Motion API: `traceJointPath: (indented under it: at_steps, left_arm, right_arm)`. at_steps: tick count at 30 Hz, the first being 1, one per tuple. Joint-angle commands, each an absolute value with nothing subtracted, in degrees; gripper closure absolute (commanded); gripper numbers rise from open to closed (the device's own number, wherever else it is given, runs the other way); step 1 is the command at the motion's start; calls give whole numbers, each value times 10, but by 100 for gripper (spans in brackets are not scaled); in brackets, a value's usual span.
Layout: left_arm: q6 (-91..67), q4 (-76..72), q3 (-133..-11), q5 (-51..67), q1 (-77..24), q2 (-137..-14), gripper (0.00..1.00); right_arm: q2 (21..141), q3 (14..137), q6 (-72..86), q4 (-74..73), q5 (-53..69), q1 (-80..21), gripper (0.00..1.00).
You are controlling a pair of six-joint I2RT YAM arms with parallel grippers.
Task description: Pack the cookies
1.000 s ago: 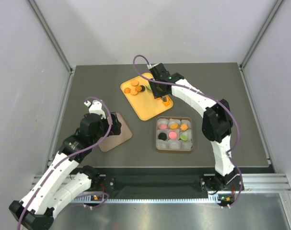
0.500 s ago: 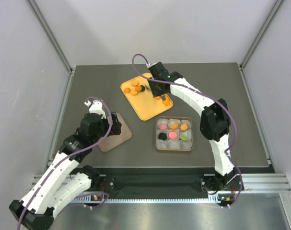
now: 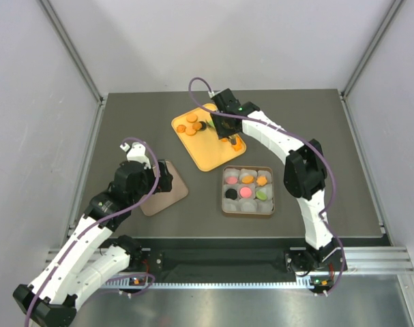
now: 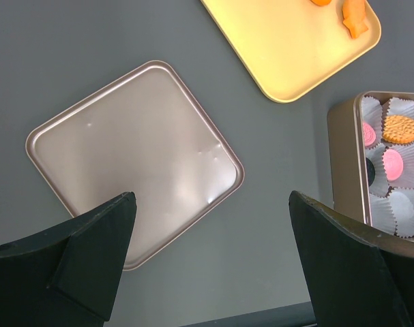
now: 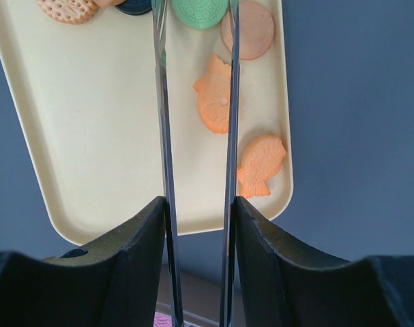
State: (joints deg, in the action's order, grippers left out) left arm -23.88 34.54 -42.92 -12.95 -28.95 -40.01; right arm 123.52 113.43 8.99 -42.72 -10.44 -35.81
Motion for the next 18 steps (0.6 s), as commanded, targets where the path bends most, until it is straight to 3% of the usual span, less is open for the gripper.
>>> traceJointPath:
  at_steps: [1,18]
  left_arm:
    - [-239,337,-429,-136,-292,-399,2]
    - [-239,337,-429,-136,-292,-397,2]
  right_arm:
    - [1240,1166,86,-420,-98,-352,57]
    - [1170,1161,98,-433,-96,-353,66]
